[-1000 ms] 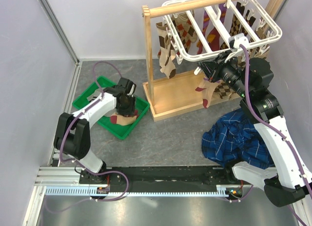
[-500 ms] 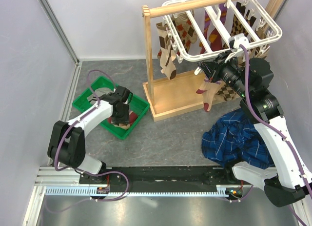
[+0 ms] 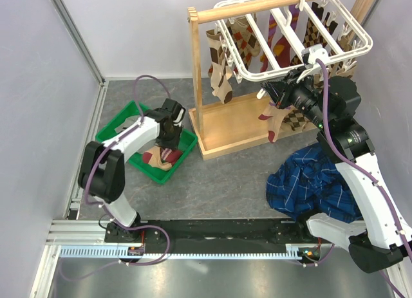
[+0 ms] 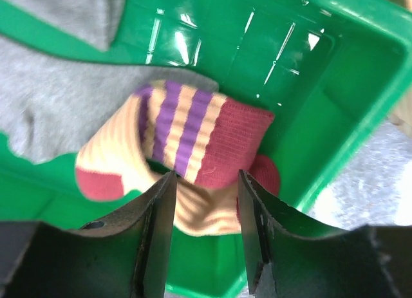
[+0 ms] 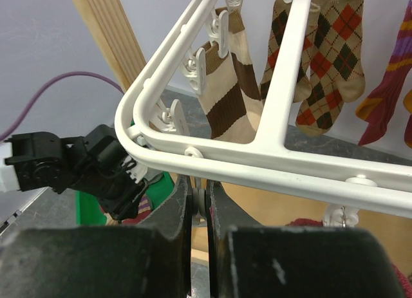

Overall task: Clip the socks to the hanger
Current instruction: Pick up the sock from the bin.

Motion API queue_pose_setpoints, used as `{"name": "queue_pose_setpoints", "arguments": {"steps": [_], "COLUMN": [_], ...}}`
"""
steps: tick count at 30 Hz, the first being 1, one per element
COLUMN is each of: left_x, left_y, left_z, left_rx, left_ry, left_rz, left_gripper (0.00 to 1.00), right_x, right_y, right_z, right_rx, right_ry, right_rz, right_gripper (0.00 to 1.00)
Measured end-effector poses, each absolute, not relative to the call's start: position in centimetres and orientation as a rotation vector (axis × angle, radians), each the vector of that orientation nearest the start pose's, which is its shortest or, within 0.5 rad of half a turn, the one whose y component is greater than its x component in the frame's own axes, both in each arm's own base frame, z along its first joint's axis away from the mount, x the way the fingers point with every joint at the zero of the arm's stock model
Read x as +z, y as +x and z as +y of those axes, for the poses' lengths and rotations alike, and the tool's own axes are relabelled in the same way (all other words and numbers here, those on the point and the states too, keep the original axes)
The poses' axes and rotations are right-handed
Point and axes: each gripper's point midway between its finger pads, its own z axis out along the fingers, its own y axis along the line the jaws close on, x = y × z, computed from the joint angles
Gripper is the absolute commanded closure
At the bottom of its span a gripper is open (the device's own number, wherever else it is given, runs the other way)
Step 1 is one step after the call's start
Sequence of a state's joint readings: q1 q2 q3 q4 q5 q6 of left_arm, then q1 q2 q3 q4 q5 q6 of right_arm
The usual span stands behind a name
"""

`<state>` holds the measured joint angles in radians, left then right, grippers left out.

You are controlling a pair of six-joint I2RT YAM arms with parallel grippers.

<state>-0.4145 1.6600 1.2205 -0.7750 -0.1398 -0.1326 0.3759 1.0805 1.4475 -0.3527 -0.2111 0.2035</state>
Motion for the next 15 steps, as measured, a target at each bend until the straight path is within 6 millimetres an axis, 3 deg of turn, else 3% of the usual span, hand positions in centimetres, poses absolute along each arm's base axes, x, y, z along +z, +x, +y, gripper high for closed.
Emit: {"name": "queue_pose_setpoints", "arguments": {"steps": [6, 12, 13, 15], "left_x": [4.4, 2.4, 2.3, 2.3], "left_y": [31.8, 32.0, 32.0, 32.0], "left_z": [-12.0, -12.0, -12.0, -12.1], "left_rx": [0.087, 0.113, 0.115, 0.114], "left_ry": [0.443, 0.491, 0.499, 0.505], "left_rz": [2.836, 2.888, 2.889, 2.887], "left_gripper": [0.63, 0.86, 0.94, 0.98], "right_x": [45.3, 45.3, 45.3, 45.3], "right_y": [30.6, 30.7, 30.7, 30.7], "right_z": [16.9, 16.9, 16.9, 16.9], "right_rx": [0.617, 0.613, 0.613, 0.611], "right_ry": [-0.308, -0.311, -0.312, -0.313], "right_rz": [1.560, 1.559, 1.559, 1.559], "right_gripper": [0.90, 0.90, 0.90, 0.90]}}
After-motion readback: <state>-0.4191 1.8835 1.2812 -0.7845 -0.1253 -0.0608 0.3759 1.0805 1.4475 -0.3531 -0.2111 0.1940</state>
